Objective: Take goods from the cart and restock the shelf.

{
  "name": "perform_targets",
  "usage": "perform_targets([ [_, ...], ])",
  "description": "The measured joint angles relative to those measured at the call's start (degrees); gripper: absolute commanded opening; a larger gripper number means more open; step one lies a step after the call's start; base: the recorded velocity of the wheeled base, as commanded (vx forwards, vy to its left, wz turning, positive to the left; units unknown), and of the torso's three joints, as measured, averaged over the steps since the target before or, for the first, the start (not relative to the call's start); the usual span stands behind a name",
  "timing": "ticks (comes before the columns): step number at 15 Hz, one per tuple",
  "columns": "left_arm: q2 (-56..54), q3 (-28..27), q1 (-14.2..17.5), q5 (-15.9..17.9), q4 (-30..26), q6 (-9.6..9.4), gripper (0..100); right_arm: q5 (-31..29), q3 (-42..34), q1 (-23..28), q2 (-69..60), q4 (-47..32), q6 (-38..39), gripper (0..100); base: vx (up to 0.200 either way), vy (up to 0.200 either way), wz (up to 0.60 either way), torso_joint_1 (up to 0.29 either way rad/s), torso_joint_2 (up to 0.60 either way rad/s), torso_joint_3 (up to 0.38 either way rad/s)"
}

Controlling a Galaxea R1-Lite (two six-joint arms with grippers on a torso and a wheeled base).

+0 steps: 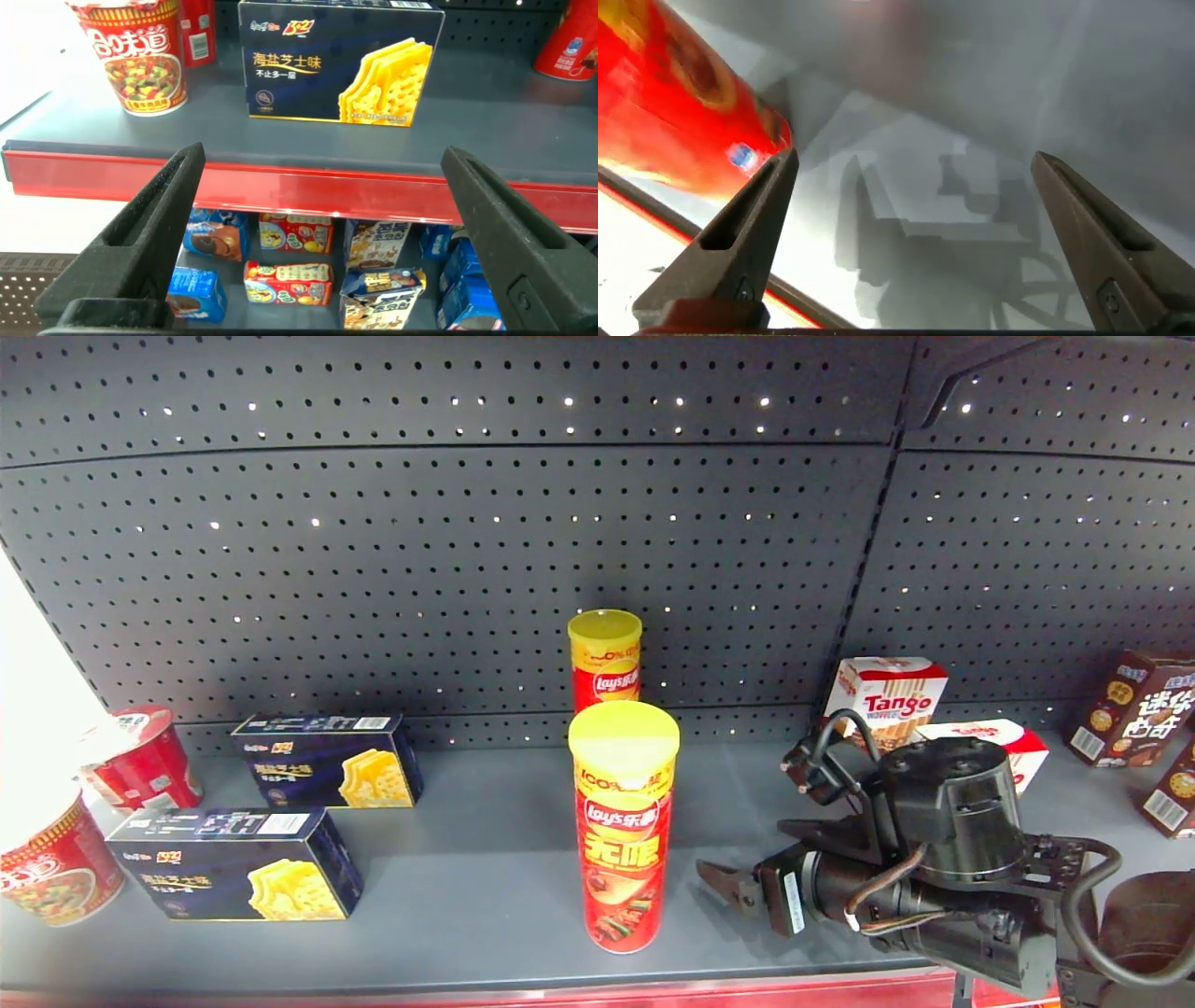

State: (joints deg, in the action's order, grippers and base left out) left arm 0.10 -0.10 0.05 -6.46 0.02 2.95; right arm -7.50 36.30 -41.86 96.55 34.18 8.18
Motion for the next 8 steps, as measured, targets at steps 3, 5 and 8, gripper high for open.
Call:
perform_targets([
  [3, 0.0, 0.0, 0.0, 0.0, 0.0, 0.00, 100, 1.5, -0.4, 0.1, -0.3, 0.2, 0.1, 100, 0.000, 0.000, 0.00, 0.000, 0.00, 0.000],
  [5, 0.0, 0.0, 0.0, 0.0, 0.0, -0.02, 100, 1.4, -0.3, 0.5, 0.1, 1.2, 0.0, 100, 0.000, 0.000, 0.00, 0.000, 0.00, 0.000],
  [8, 0.0, 0.0, 0.0, 0.0, 0.0, 0.00, 100, 1.4, 0.2, 1.1, 0.7, 1.1, -1.5, 100, 0.000, 0.000, 0.00, 0.000, 0.00, 0.000],
])
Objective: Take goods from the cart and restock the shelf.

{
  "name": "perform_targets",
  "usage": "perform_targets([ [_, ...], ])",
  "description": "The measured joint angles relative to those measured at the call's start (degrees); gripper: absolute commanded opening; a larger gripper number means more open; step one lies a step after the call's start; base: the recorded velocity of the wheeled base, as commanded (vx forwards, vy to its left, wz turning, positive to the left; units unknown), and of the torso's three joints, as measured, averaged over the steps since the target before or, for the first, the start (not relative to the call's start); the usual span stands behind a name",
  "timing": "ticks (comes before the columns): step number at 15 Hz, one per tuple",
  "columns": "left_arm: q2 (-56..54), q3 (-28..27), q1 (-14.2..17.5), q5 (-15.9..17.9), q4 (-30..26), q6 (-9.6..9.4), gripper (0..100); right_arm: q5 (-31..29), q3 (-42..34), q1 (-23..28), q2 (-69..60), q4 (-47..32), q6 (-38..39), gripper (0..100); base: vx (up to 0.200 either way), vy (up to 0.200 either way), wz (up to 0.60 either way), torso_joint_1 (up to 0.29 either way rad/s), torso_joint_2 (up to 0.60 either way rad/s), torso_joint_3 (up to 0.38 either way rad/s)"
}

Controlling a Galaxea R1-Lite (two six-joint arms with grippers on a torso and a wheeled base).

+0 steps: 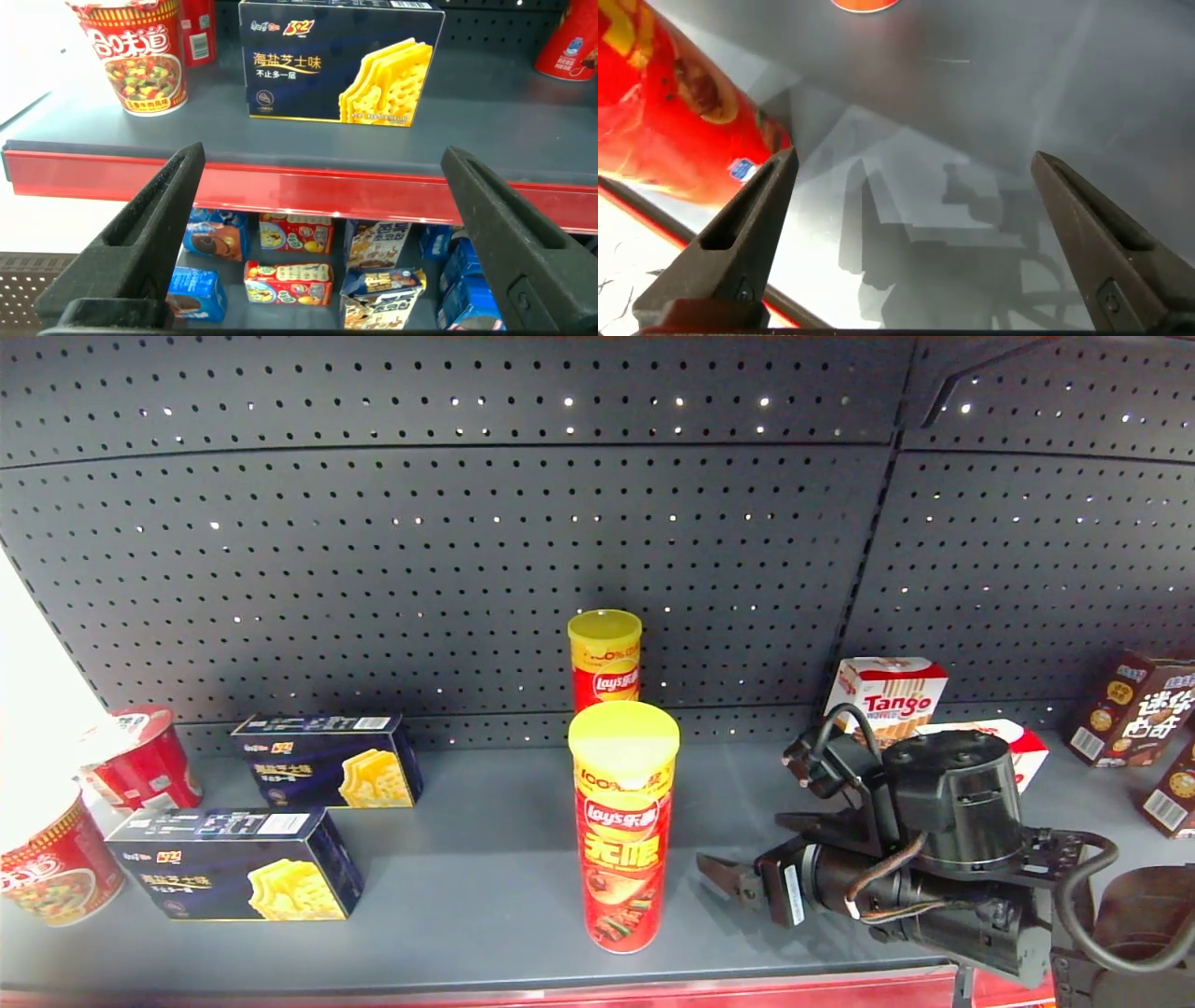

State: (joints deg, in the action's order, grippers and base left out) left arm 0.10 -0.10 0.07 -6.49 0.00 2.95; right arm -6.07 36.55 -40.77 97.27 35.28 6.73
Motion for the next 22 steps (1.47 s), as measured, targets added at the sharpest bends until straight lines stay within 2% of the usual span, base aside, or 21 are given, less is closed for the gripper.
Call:
perform_targets([
  [4, 0.0, 0.0, 0.0, 0.0, 0.0, 0.00, 100, 0.2, 2.0, -0.3, 1.7, -0.1, -0.1, 100, 0.000, 0.000, 0.00, 0.000, 0.00, 0.000],
  [12, 0.0, 0.0, 0.0, 0.0, 0.0, -0.05, 100, 0.3, 2.8, -4.0, 3.4, -0.2, -0.2, 100, 0.000, 0.000, 0.00, 0.000, 0.00, 0.000],
  [22, 0.0, 0.0, 0.0, 0.0, 0.0, -0.06, 100, 0.1, 3.3, -3.6, 4.2, -0.1, -0.5, 100, 0.000, 0.000, 0.00, 0.000, 0.00, 0.000],
])
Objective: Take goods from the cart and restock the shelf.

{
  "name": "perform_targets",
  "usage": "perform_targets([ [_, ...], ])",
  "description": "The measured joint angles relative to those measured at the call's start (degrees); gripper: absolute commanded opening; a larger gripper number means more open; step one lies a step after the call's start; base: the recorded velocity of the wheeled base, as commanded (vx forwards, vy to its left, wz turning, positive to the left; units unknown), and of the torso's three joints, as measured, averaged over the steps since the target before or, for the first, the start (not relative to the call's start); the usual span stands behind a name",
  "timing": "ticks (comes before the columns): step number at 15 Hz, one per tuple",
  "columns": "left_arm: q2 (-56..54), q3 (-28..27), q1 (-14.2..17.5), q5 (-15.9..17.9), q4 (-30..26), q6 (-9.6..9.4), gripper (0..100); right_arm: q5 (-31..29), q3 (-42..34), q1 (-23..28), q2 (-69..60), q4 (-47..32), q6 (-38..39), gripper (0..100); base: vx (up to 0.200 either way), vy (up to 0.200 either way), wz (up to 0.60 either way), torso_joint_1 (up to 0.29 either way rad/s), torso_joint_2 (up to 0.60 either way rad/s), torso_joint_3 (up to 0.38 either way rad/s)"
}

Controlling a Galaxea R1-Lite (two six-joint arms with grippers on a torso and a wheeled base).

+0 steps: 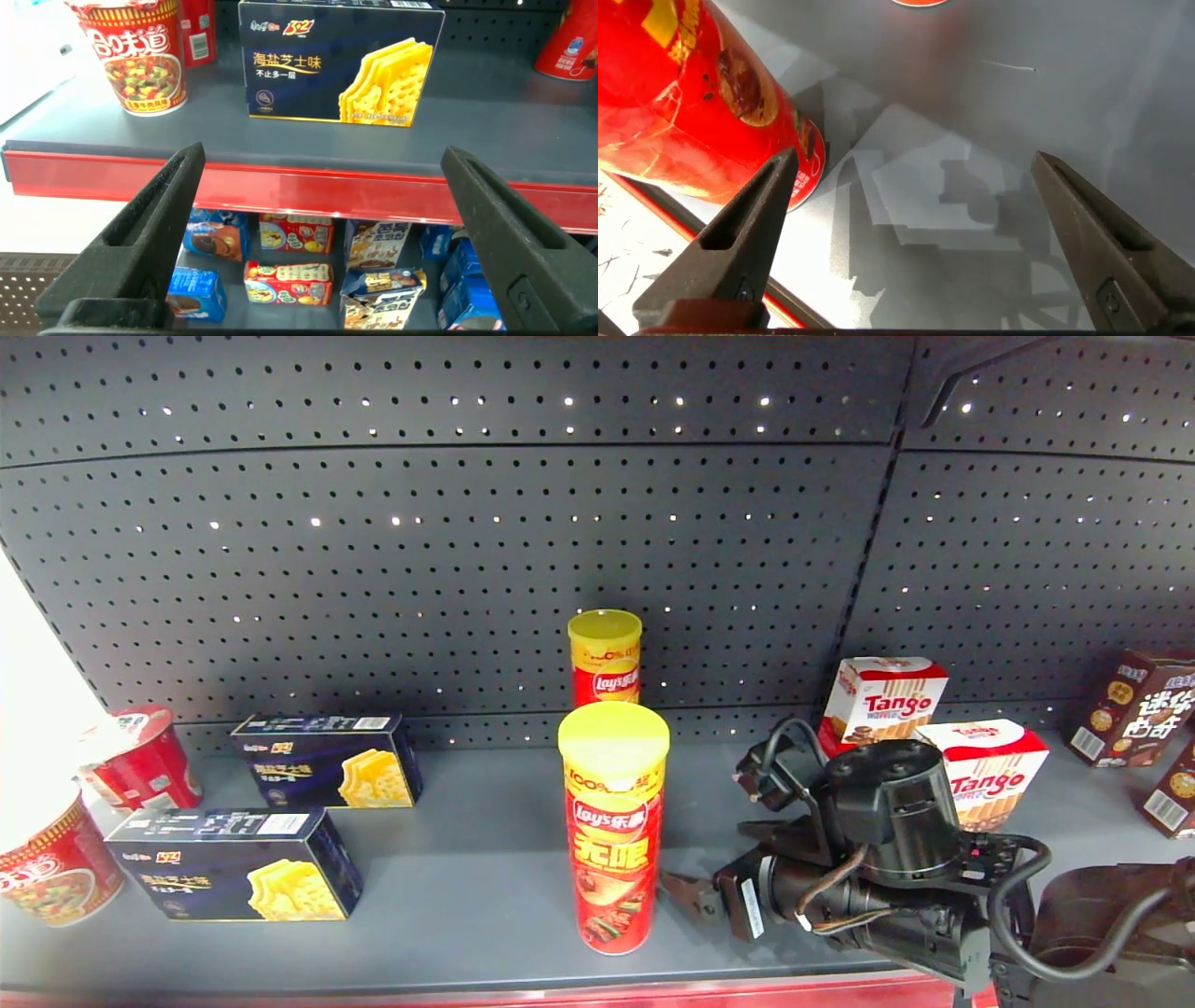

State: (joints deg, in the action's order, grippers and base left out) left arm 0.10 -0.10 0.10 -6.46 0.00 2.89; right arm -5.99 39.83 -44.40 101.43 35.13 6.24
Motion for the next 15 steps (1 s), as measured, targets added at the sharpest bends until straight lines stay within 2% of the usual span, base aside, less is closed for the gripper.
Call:
perform_targets([
  [15, 0.0, 0.0, 0.0, 0.0, 0.0, 0.04, 100, -0.1, 1.1, 0.7, 0.8, 0.0, 0.0, 100, 0.000, 0.000, 0.00, 0.000, 0.00, 0.000],
])
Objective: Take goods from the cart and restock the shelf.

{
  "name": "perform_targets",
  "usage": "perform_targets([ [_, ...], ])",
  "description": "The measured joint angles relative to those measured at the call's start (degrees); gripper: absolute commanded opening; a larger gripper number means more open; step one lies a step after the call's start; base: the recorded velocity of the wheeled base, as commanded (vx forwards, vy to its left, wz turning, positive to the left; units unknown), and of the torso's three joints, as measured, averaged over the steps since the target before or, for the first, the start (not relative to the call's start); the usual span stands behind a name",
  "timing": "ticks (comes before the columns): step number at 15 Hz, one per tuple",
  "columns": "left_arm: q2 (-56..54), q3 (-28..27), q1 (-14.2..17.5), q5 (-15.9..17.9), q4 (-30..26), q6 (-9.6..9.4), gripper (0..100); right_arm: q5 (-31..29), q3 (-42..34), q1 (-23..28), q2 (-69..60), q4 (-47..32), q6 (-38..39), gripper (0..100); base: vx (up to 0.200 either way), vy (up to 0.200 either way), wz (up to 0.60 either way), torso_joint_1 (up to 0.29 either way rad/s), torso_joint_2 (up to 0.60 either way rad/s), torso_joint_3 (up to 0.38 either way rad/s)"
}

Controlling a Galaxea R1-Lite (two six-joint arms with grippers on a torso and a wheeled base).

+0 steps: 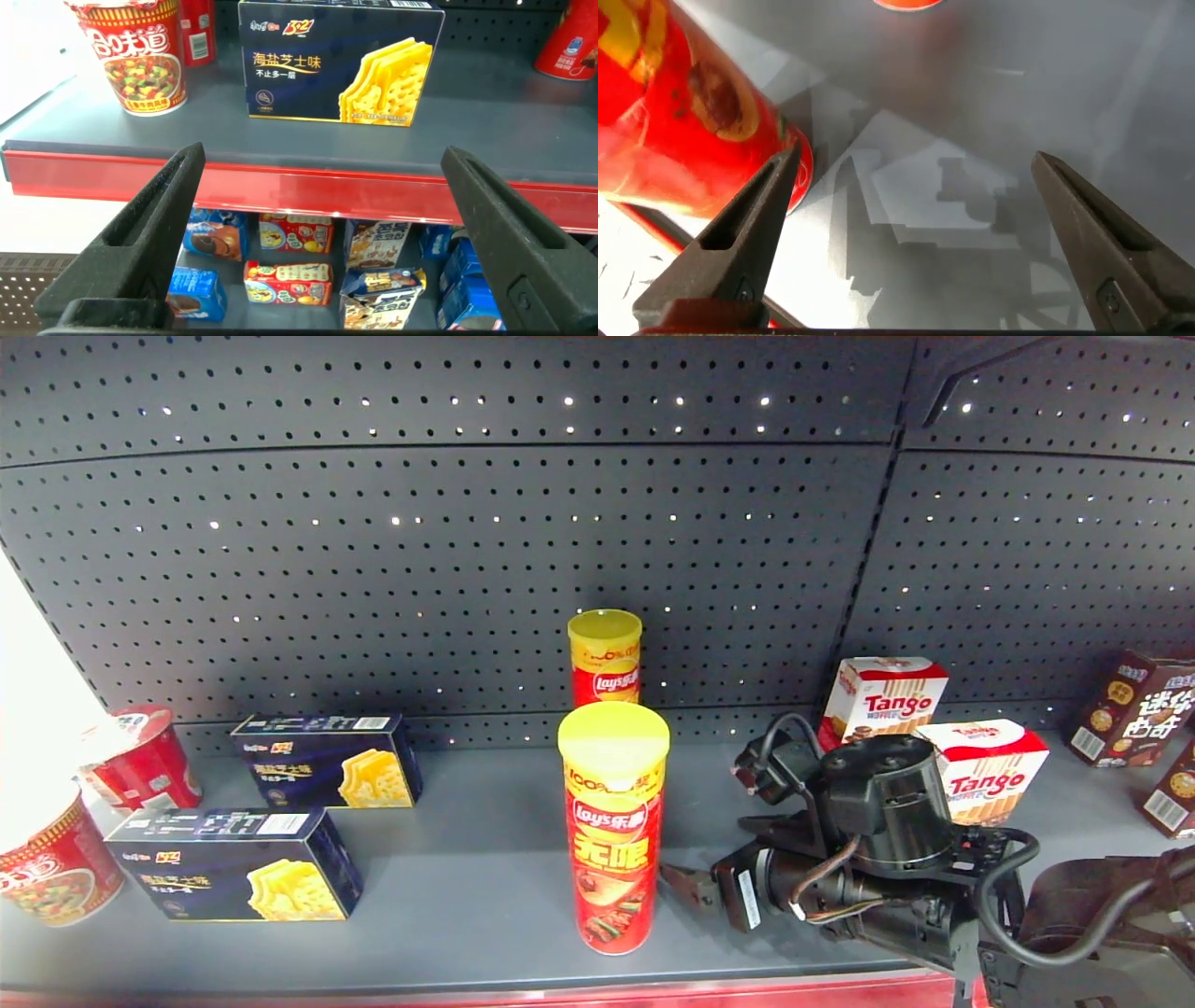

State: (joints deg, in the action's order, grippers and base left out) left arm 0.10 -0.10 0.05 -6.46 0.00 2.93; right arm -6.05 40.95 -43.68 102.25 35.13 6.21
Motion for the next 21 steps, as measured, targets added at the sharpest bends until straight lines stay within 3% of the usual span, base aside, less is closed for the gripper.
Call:
perform_targets([
  [7, 0.0, 0.0, 0.0, 0.0, 0.0, 0.00, 100, 0.0, 0.5, 1.6, -8.0, -1.0, 0.1, 100, 0.000, 0.000, 0.00, 0.000, 0.00, 0.000],
  [13, 0.0, 0.0, 0.0, 0.0, 0.0, 0.02, 100, -1.9, -4.0, 3.7, -26.8, -5.0, 0.1, 100, 0.000, 0.000, 0.00, 0.000, 0.00, 0.000],
  [16, 0.0, 0.0, 0.0, 0.0, 0.0, 0.02, 100, 0.3, -8.4, 10.2, -41.6, -13.4, -0.5, 100, 0.000, 0.000, 0.00, 0.000, 0.00, 0.000],
  [21, 0.0, 0.0, 0.0, 0.0, 0.0, 0.00, 100, 6.2, -22.8, 32.3, -71.4, -21.3, -2.5, 100, 0.000, 0.000, 0.00, 0.000, 0.00, 0.000],
])
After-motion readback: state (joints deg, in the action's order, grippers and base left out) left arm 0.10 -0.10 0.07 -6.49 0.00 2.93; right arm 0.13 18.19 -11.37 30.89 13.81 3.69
